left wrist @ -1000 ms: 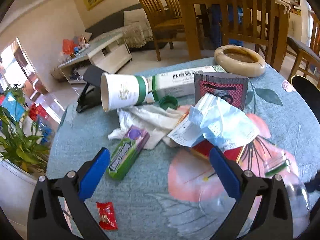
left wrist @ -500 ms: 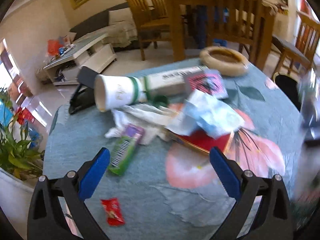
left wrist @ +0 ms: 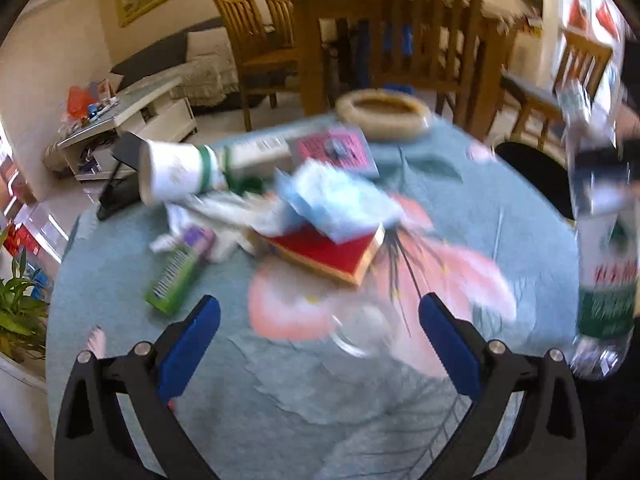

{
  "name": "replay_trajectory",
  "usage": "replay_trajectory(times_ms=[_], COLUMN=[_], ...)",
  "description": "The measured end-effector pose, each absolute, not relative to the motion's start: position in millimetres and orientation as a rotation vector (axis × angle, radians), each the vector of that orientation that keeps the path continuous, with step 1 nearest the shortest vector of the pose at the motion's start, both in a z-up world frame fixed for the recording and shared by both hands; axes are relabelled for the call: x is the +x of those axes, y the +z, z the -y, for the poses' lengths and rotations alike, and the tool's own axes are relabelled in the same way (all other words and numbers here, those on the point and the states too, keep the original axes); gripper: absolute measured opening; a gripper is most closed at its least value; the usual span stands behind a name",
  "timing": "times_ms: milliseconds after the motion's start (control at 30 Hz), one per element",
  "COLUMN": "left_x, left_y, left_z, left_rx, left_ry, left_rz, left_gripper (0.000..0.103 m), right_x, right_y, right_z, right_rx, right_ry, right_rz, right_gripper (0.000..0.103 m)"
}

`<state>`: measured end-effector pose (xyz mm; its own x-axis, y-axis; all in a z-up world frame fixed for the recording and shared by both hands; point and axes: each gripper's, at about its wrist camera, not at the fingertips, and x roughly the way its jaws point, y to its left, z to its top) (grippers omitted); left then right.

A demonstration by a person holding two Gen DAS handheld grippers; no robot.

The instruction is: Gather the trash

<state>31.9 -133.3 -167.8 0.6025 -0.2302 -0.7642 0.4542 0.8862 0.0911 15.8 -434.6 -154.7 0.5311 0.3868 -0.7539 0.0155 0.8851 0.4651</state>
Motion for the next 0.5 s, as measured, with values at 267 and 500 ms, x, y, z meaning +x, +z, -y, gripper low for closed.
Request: replay_trajectory(times_ms=[267,500], left_x=[39.1,21.5], left_y=[-184.7,-144.5], left_z=[133.0,138.4], left_rx=[0.250,0.305], left_ry=[-0.395,-0.357], left_rz=[-0.913,-0.784], left_gripper=[0.036,0.036], right_x=[11.1,15.2], right_y=[-157.8,-142.9], right_z=[447.1,503.3], right_rx=[0.474,0.493], right_ry=[0.211,0.106], right_rz=[-0.972,-0.921], right_gripper=[0.060,0.060])
